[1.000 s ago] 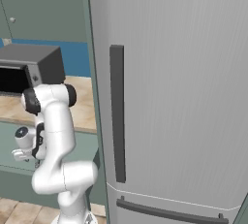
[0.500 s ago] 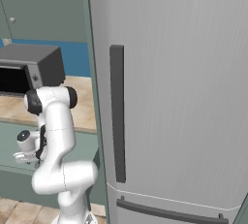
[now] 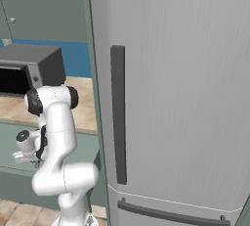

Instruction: Take the tongs from the drawer on the left and place them on the dining counter next to the tray containing the kebab skewer.

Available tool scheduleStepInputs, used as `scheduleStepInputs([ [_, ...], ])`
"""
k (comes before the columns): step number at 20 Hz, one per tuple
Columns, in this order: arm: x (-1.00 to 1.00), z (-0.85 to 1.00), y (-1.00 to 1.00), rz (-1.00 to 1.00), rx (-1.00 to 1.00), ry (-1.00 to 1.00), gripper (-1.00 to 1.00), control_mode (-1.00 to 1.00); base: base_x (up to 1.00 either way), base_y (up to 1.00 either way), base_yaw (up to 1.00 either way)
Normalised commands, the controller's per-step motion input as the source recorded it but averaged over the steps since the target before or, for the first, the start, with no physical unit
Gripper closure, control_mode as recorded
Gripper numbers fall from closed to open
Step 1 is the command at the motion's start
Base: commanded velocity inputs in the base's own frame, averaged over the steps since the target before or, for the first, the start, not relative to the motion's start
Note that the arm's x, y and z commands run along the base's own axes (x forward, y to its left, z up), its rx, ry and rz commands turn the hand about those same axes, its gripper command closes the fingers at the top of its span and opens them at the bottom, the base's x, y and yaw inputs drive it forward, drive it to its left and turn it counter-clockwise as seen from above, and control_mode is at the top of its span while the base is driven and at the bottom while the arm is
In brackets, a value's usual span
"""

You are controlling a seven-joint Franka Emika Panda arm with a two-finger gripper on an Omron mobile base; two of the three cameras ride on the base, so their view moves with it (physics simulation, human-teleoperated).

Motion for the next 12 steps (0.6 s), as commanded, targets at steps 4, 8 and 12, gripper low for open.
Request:
scheduleStepInputs([
  [4,-0.06,0.99,0.18,0.0,0.0,-0.14,1.0,-1.0,0.0,0.0,0.0],
  [8,-0.36,1.0,0.03,0.01,0.0,-0.11,1.0,-1.0,0.0,0.0,0.0],
  [12,-1.0,0.54,0.0,0.11,-0.04,0.0,1.0,-1.0,0.0,0.0,0.0],
])
